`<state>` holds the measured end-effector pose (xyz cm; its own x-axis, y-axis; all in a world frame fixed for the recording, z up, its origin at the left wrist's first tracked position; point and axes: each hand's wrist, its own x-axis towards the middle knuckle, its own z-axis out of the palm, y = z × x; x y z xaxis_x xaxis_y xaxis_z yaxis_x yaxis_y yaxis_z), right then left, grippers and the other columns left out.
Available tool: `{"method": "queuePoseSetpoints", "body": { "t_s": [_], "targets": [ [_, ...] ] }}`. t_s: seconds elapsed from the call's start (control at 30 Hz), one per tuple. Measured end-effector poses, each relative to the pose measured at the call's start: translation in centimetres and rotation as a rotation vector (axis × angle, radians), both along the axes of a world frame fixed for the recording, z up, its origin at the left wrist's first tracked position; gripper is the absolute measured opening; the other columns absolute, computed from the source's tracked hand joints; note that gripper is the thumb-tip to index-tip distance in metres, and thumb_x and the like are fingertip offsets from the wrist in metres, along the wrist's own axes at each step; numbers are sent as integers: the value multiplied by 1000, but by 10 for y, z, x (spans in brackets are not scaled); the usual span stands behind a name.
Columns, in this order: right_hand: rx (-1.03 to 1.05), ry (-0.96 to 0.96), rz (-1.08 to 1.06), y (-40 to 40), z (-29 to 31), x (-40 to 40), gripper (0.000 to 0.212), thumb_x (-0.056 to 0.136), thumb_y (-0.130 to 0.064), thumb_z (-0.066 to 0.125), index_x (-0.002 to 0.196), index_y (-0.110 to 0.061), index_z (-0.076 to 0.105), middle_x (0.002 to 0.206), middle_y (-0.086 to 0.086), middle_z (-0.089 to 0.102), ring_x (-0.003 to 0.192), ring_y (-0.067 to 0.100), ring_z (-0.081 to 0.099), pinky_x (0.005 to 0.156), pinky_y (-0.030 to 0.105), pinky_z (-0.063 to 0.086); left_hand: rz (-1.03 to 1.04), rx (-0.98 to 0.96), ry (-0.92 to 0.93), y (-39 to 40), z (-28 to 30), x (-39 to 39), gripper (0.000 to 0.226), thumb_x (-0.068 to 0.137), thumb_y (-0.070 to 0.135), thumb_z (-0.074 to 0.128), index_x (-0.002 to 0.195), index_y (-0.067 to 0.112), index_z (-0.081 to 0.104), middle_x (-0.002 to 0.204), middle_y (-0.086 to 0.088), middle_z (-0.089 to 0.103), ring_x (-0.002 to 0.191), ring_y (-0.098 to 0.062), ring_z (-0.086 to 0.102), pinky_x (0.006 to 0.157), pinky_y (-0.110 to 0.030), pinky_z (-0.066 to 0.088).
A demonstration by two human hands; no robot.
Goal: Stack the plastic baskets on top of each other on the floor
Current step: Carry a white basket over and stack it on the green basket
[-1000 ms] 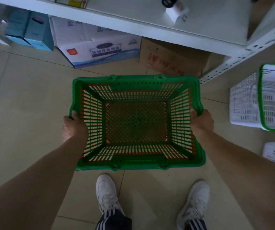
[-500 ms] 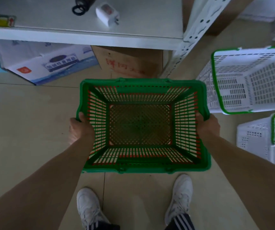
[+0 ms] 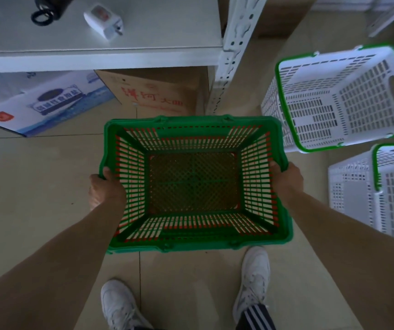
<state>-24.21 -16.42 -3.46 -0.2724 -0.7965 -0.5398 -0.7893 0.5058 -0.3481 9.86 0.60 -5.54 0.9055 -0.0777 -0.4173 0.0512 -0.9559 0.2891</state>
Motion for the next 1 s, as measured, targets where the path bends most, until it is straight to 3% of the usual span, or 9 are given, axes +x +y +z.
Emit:
{"method": "queuePoseSetpoints", "body": {
  "t_s": [0.23,0.33,0.47,0.57,0.7,0.8,1.0],
  "targets": [
    [26,-25,6,0,-11,-6,46,98,-48,43,116,-8,55,107,15,65,84,28,58,74,36,49,-2,27,-44,0,1,-7,49,104,40,28,120,-1,51,120,-29,58,108,-43,57,77,-42,37],
    [64,12,26,-4,-9,-6,47,100,-46,42,121,-4,49,105,14,60,85,29,55,71,36,45,-15,64,-96,-6,4,-9,45,103,32,32,133,1,47,137,-26,47,123,-41,47,101,-47,34],
    [-25,112,65,-4,0,5,50,99,-39,47,132,-2,42,128,19,54,114,37,56,90,45,47,-180,35,-228,-21,9,-11,53,98,23,43,148,10,31,157,-13,28,138,-37,33,119,-46,18],
    [-213,234,206,-4,9,12,55,97,-31,53,142,-4,37,141,18,45,124,35,49,101,47,42,-330,-30,-220,-42,19,-27,52,98,23,42,148,9,33,155,-13,32,136,-37,36,115,-47,27],
    [-363,202,360,-4,17,13,44,96,-30,53,133,-7,47,129,16,54,113,34,55,97,46,44,-472,-248,-44,-71,30,-80,39,99,26,45,135,9,50,140,-14,47,120,-33,54,100,-44,47],
    [-352,141,402,-3,27,13,34,99,-33,44,121,-11,57,117,12,60,106,30,58,90,43,44,-533,-344,159,-94,41,-134,32,101,27,44,126,12,56,130,-10,58,113,-27,60,98,-36,48],
    [-272,46,301,-3,44,-8,34,102,-39,36,109,-17,61,109,6,63,99,25,61,88,39,37,-523,-491,585,-132,59,-232,23,99,30,44,100,15,60,105,-14,68,88,-26,67,89,-45,55]
  ]
}}
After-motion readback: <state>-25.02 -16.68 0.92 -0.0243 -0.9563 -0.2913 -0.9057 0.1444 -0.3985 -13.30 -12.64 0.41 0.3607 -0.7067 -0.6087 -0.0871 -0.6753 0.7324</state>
